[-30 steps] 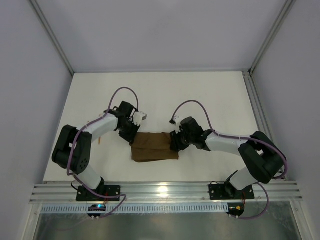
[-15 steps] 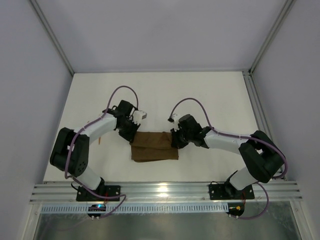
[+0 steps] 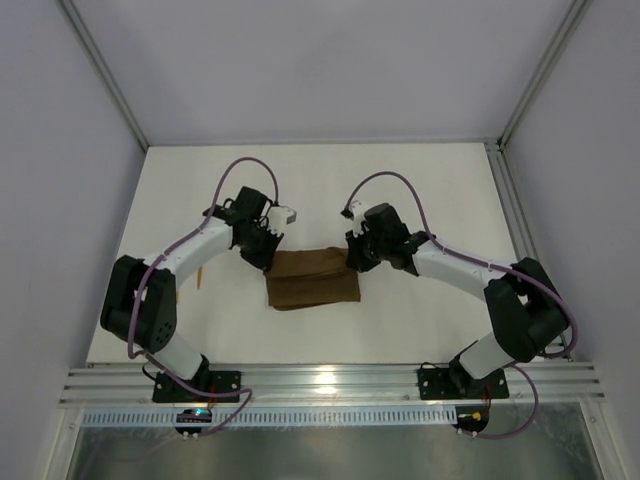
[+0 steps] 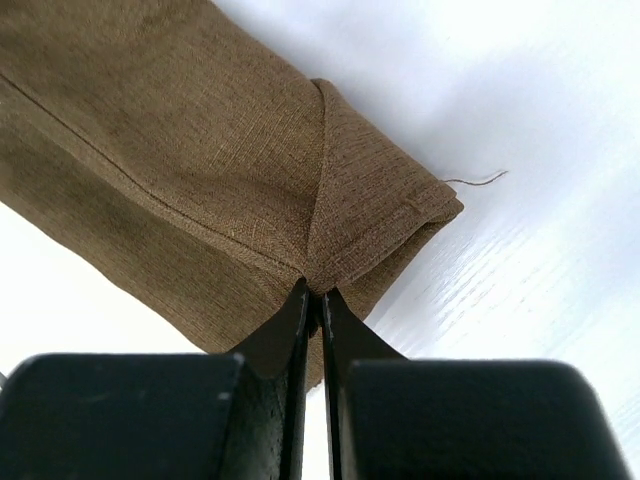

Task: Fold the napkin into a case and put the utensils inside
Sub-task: Fold the lower triangle-folded napkin at the center of the board.

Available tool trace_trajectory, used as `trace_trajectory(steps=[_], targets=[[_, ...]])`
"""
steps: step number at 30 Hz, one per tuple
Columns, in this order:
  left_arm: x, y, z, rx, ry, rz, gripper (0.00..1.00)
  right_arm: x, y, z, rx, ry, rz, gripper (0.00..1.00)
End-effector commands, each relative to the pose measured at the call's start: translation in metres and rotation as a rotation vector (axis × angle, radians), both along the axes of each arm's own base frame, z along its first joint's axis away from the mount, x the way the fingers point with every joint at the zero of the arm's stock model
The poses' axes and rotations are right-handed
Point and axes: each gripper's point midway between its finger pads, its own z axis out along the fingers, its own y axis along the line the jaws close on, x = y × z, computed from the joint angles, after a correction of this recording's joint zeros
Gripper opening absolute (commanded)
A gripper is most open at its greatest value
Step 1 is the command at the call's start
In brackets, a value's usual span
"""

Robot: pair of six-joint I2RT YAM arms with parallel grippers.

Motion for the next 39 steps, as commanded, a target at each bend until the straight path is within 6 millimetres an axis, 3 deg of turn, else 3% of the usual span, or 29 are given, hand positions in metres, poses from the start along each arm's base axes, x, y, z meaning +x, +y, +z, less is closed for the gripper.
trace_trajectory(steps=[1,5,8,12,16,19,21,22,23,25,26,29,31,36,39], targets=[[0.004,-0.008,0.008,-0.044,0.011,0.008,0.02,0.014,0.007,0.021,0.019,-0.045,0.026,0.06],[0.011,-0.018,0.024,-0.105,-0.033,0.012,0.04,0.02,0.003,0.032,0.004,-0.097,0.028,0.07],[0.016,-0.021,0.022,-0.117,-0.046,0.025,0.04,0.021,-0.002,0.023,-0.019,-0.094,0.022,0.06],[0.013,-0.022,-0.001,-0.111,0.011,0.036,0.06,0.026,-0.015,-0.006,-0.037,-0.038,-0.032,0.06],[0.019,-0.011,-0.024,-0.031,0.015,0.07,0.07,0.034,-0.024,-0.017,-0.042,-0.04,-0.104,0.06],[0.021,-0.002,-0.031,0.023,0.011,0.058,0.41,0.032,-0.022,-0.026,-0.035,-0.002,-0.088,0.06],[0.019,-0.002,-0.02,0.008,-0.019,0.037,0.56,0.031,-0.019,-0.026,-0.025,0.009,-0.076,0.06],[0.02,-0.002,-0.011,0.004,-0.052,0.027,0.58,0.031,-0.018,-0.025,-0.019,0.01,-0.077,0.06],[0.024,-0.001,0.017,-0.013,-0.146,0.005,0.6,0.031,-0.018,-0.025,-0.02,0.008,-0.072,0.06],[0.025,-0.001,0.044,0.0,-0.262,-0.027,0.63,0.031,-0.018,-0.024,-0.023,0.01,-0.071,0.06],[0.025,-0.004,0.069,-0.016,-0.356,-0.062,0.63,0.031,-0.018,-0.024,-0.025,0.008,-0.069,0.06],[0.003,-0.025,0.081,0.019,-0.448,-0.22,0.66,0.033,-0.018,-0.023,-0.03,0.005,-0.067,0.06],[-0.02,-0.046,0.063,0.077,-0.449,-0.337,0.68,0.035,-0.017,-0.023,-0.028,0.006,-0.066,0.06],[-0.035,-0.076,0.013,0.189,-0.433,-0.52,0.72,0.038,-0.013,-0.024,-0.021,0.017,-0.058,0.06],[-0.044,-0.097,0.0,0.202,-0.461,-0.627,0.73,0.04,-0.011,-0.024,-0.022,0.02,-0.059,0.06]])
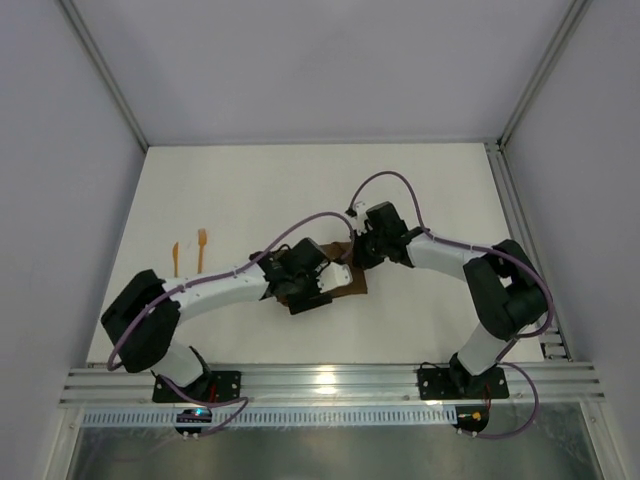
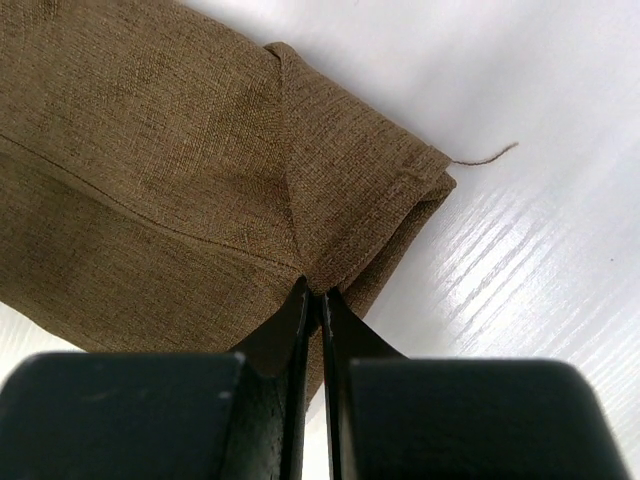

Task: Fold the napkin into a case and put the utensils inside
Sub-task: Fold the lower triangle-folded napkin at the center of the board.

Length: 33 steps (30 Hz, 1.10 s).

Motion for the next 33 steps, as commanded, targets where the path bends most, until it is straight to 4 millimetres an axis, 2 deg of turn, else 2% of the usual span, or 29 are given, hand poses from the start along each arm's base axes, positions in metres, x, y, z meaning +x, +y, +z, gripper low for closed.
trace_trajectory(steps=[1,5,9,12,15,16,18,19,22,25,33], targets=[[0.002,-0.016,-0.005,0.034,-0.088,-0.105,0.73,0.017,0.011,0.016,0.039,-0.043,0.003,0.06],[-0.004,-0.032,-0.013,0.011,-0.06,-0.153,0.73,0.019,0.013,0.019,0.045,-0.045,0.006,0.06],[0.0,-0.03,-0.033,0.056,-0.059,-0.128,0.72,0.019,0.011,0.019,0.038,-0.045,0.005,0.06],[0.003,-0.027,-0.052,0.097,-0.054,-0.121,0.66,0.02,0.01,0.018,0.041,-0.041,0.001,0.06],[-0.003,-0.024,-0.061,0.107,-0.034,-0.137,0.53,0.024,0.009,0.02,0.051,-0.04,-0.014,0.06],[-0.004,-0.024,-0.062,0.109,-0.029,-0.139,0.42,0.027,0.007,0.02,0.045,-0.047,-0.023,0.06],[-0.008,-0.02,-0.065,0.124,-0.013,-0.15,0.31,0.033,0.004,0.019,0.029,-0.055,-0.033,0.05],[-0.01,-0.019,-0.065,0.125,-0.008,-0.154,0.21,0.035,0.003,0.019,0.021,-0.058,-0.038,0.05],[-0.017,-0.016,-0.067,0.122,0.013,-0.171,0.08,0.044,-0.004,0.012,-0.01,-0.053,-0.061,0.04],[-0.022,-0.016,-0.064,0.108,0.025,-0.18,0.06,0.051,-0.005,0.005,-0.014,-0.042,-0.076,0.03],[-0.018,-0.018,-0.059,0.094,0.0,-0.185,0.06,0.05,0.005,0.018,0.063,-0.05,-0.076,0.03]])
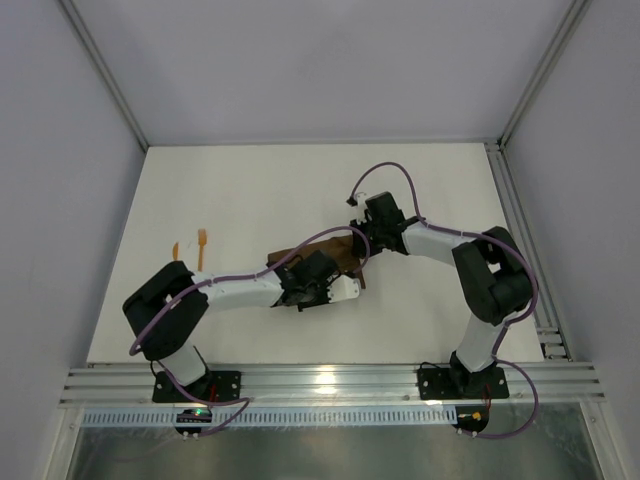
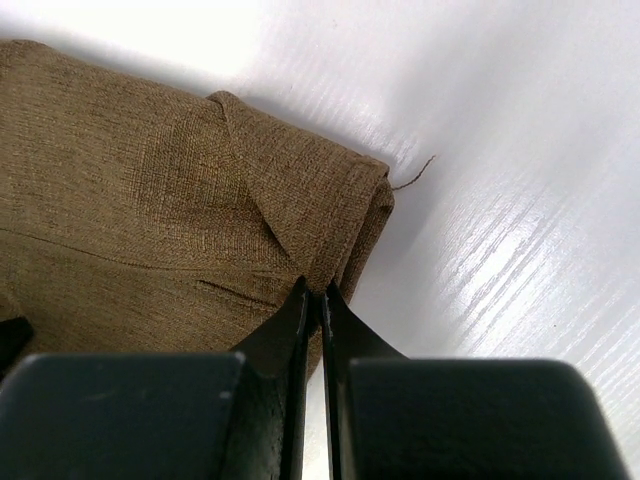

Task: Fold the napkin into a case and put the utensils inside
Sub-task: Fold the lower triangle-folded napkin at the center of the board.

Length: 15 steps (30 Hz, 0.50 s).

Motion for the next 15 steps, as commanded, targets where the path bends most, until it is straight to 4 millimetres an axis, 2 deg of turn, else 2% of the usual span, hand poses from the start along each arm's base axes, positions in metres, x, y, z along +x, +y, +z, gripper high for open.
trace_trajectory(steps=[1,4,7,10,15], targets=[[-0.01,0.002,-0.002,0.0,0.025,-0.038,0.06,0.015,0.009,0.031,0.071,-0.08,-0.015,0.03],[-0.01,0.003,-0.004,0.006,0.023,-0.044,0.06,0.018,0.017,0.039,0.118,-0.083,-0.02,0.03],[-0.01,0.004,-0.003,0.005,0.024,-0.04,0.08,0.02,0.017,0.028,0.107,-0.057,-0.031,0.03],[-0.011,0.002,0.002,-0.009,0.022,-0.04,0.11,0.013,0.016,0.012,0.097,-0.018,-0.029,0.03],[-0.009,-0.003,0.006,-0.025,0.021,-0.044,0.11,0.01,0.018,0.007,0.117,-0.005,-0.035,0.03]])
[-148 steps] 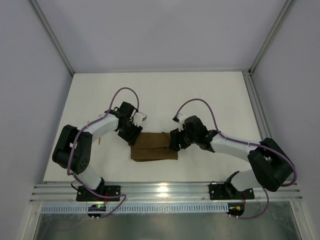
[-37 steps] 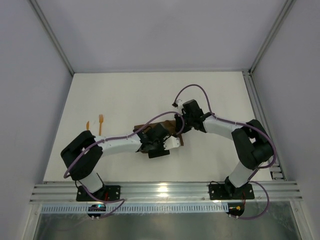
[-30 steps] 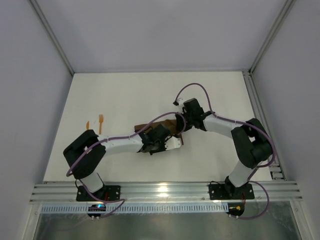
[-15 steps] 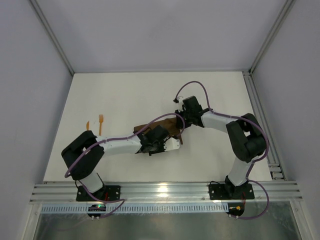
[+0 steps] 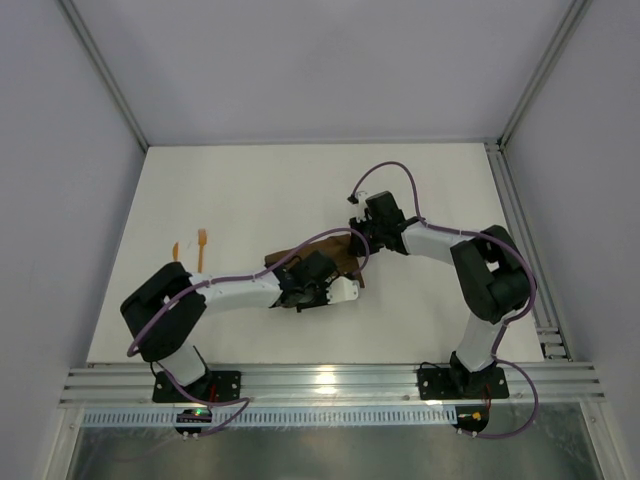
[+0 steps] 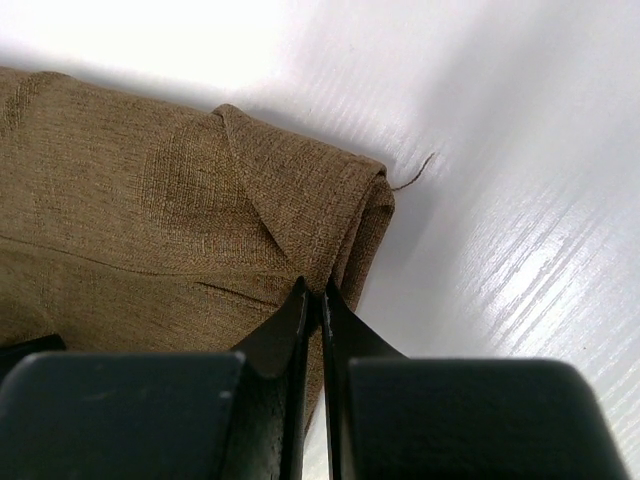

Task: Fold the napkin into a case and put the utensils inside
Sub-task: Fold the lower triangle-folded napkin at the center of the board.

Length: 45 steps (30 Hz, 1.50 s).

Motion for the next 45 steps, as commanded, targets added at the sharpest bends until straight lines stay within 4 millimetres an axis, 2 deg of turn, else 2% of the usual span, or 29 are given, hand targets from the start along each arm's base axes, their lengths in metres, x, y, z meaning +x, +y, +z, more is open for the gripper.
trace_trajectory(steps=[1,5,6,8,9,12,14,15,17,18,19,22,23,25,27,30,34,35,37,38,42,45], targets=[[-0.006,-0.006,0.006,-0.028,0.025,-0.02,0.11,0.009,0.006,0.004,0.041,-0.026,-0.013,0.04],[-0.009,-0.005,0.009,-0.031,0.033,-0.023,0.19,0.01,0.004,0.0,0.022,-0.022,-0.015,0.05],[-0.01,-0.004,0.01,-0.029,0.037,-0.02,0.29,0.01,0.004,-0.001,0.021,-0.022,-0.014,0.05],[-0.013,-0.01,0.024,-0.075,0.048,-0.034,0.39,0.008,0.003,-0.003,0.017,-0.019,-0.014,0.06],[-0.016,-0.01,0.029,-0.084,0.066,-0.04,0.51,0.007,0.002,-0.003,0.014,-0.019,-0.014,0.06],[-0.02,-0.021,0.069,-0.212,0.094,-0.068,0.59,0.005,0.001,-0.005,0.009,-0.016,-0.01,0.06],[-0.023,-0.021,0.096,-0.295,0.121,-0.068,0.6,0.006,0.001,-0.005,0.01,-0.017,-0.005,0.07],[-0.014,-0.018,0.112,-0.362,0.141,-0.041,0.59,0.005,0.001,-0.005,0.01,-0.016,-0.002,0.07],[0.003,-0.007,0.129,-0.444,0.157,0.053,0.56,0.005,0.002,-0.003,0.011,-0.02,0.004,0.09],[0.022,0.005,0.131,-0.446,0.124,0.126,0.52,0.005,0.002,-0.002,0.008,-0.026,0.011,0.1],[0.05,0.03,0.128,-0.437,0.087,0.245,0.49,0.004,0.001,-0.001,0.006,-0.028,0.013,0.12],[0.089,0.063,0.096,-0.334,0.068,0.418,0.39,0.005,0.001,0.005,0.006,-0.045,0.023,0.21],[0.09,0.067,0.073,-0.285,0.112,0.44,0.38,0.005,0.001,0.006,0.007,-0.047,0.024,0.23],[0.093,0.076,0.052,-0.234,0.128,0.469,0.37,0.004,0.001,0.01,0.008,-0.055,0.03,0.29],[0.098,0.076,0.036,-0.215,0.128,0.477,0.37,0.004,0.001,0.014,0.009,-0.063,0.033,0.32],[0.112,0.079,0.032,-0.225,0.098,0.511,0.37,0.002,0.0,0.018,0.007,-0.068,0.049,0.36],[0.12,0.087,0.019,-0.211,0.097,0.549,0.36,-0.001,-0.003,0.025,0.0,-0.083,0.064,0.44],[0.12,0.088,0.016,-0.207,0.103,0.552,0.36,-0.002,-0.002,0.032,0.0,-0.103,0.077,0.5],[0.119,0.092,0.009,-0.199,0.118,0.566,0.35,-0.005,-0.007,0.036,-0.013,-0.103,0.085,0.54],[0.119,0.093,0.007,-0.197,0.119,0.57,0.34,-0.006,-0.008,0.046,-0.017,-0.128,0.097,0.57],[0.114,0.092,0.002,-0.208,0.136,0.564,0.34,-0.016,-0.023,0.063,-0.075,-0.149,0.109,0.61],[0.114,0.09,0.003,-0.219,0.138,0.567,0.34,-0.015,-0.035,0.076,-0.127,-0.185,0.085,0.61]])
